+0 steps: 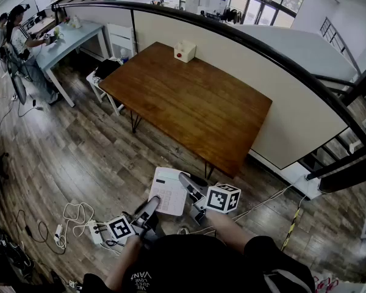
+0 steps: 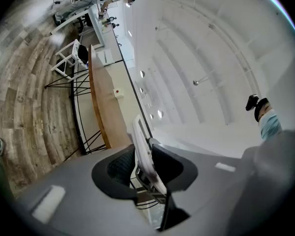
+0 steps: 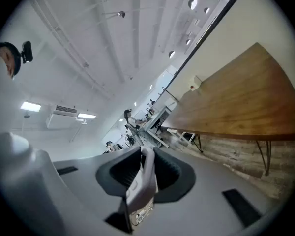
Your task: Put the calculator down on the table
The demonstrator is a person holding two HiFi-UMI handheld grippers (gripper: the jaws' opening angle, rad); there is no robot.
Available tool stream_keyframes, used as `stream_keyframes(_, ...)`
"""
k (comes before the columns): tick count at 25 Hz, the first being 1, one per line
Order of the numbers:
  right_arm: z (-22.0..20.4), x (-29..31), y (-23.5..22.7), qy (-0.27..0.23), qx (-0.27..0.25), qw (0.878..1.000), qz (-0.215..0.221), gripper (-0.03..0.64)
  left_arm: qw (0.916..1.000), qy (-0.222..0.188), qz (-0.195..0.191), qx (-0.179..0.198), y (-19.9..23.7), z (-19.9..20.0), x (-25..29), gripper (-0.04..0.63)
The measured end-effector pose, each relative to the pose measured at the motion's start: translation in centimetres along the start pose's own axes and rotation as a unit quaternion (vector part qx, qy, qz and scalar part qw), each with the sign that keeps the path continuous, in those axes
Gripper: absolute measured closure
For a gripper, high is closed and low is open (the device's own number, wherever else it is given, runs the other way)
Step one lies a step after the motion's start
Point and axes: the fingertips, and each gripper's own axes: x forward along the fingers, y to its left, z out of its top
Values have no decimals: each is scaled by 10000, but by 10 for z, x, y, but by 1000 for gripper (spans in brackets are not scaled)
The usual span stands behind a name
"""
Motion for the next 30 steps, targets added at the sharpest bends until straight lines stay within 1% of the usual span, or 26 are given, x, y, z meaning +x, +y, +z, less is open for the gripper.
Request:
stream_keyframes(3,2,15,0,-66,-9,10000,-21,546,9999,11,-97,-96,8,15,0,502)
stream_keyframes(6,9,31,-1,-187,20,9998,-82,546,9996,125,-223,-91,13,35,5,503)
stream_keyframes(9,15,52,-1,-322,86,9992,-208,546,9990,316,-269,-156,21,61,9,503)
stream_keyframes(14,21,98,3,-577,182,9973,-407,546,9972,646,-343,-139,38,115,5,503)
stream_keyframes(21,22,156,12,-908,286,9926,-756,546,9919,1159,-495,-176,62,179,-2,503)
stream_keyframes(23,21,169,14,-1003,311,9908,-852,546,9899,1293,-551,-165,67,194,-3,503)
stream_keyframes(27,21,189,15,-1155,374,9875,-1009,545,9867,1533,-545,52,82,218,-5,503)
stream_keyframes(30,22,199,12,-1187,370,9857,-1140,545,9859,1560,-590,-149,88,227,-2,503)
